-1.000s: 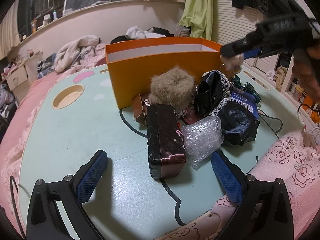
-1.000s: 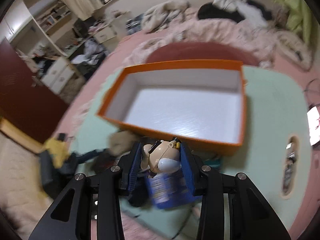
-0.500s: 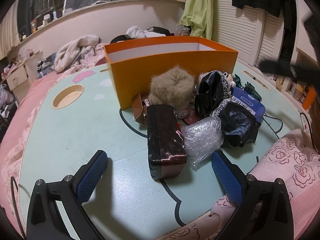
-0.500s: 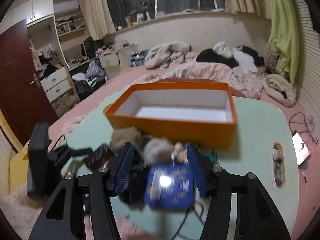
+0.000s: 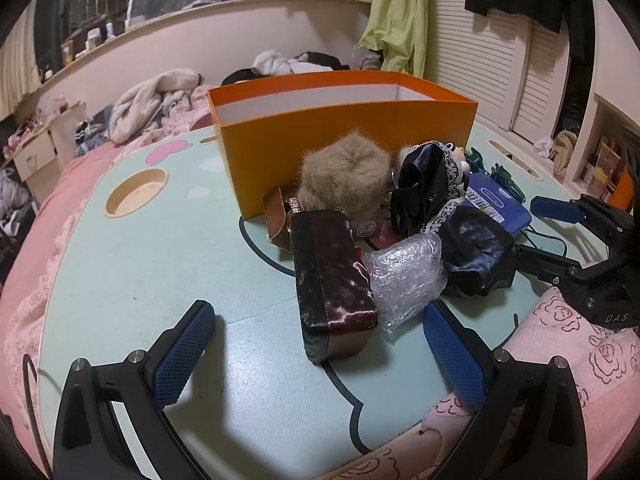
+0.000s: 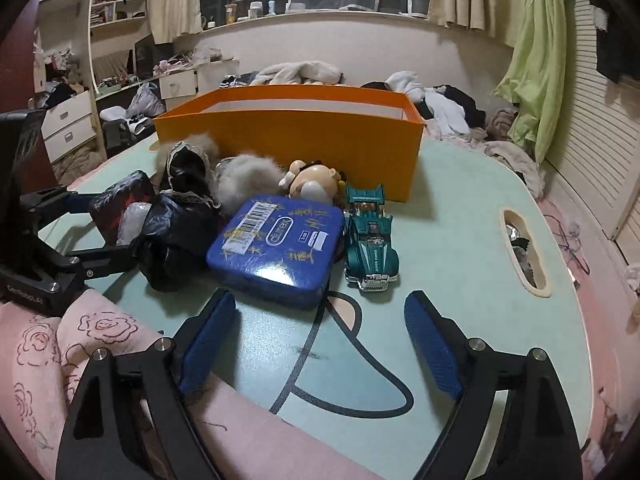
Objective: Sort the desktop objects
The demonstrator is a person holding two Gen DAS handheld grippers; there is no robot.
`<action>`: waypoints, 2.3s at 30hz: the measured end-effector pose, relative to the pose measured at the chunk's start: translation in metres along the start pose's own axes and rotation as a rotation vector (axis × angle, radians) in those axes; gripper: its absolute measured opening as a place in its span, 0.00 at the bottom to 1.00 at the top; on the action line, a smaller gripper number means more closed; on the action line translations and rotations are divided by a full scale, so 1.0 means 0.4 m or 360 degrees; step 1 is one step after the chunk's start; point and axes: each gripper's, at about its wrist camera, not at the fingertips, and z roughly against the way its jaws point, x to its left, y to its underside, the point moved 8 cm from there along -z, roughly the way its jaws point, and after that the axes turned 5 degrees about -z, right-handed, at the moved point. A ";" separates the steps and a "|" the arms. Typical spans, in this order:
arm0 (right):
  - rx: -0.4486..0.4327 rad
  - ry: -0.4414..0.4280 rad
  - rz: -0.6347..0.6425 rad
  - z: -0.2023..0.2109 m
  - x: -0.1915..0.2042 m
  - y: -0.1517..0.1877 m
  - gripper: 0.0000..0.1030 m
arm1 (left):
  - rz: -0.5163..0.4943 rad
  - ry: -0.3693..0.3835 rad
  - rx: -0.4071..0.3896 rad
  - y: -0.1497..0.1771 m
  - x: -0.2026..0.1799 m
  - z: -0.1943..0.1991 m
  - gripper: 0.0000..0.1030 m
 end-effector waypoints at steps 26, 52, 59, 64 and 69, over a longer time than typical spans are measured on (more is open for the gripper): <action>-0.0002 -0.0004 -0.0003 0.010 -0.001 0.002 0.86 | -0.0003 0.0000 0.0002 0.000 0.000 0.000 1.00; -0.0001 -0.0012 -0.0004 0.014 -0.008 0.003 0.87 | 0.0149 0.0058 -0.0209 -0.041 0.046 0.066 0.71; -0.0004 -0.0015 -0.0006 0.012 -0.010 0.004 0.87 | 0.0153 0.0127 -0.0205 -0.039 0.026 0.052 0.27; -0.0015 -0.0018 -0.0010 0.022 -0.007 0.001 0.87 | 0.0232 0.0131 -0.0273 -0.039 0.049 0.074 0.26; -0.0018 -0.0018 -0.0012 0.025 -0.009 0.003 0.87 | 0.0300 0.0092 -0.0180 -0.023 0.072 0.044 0.34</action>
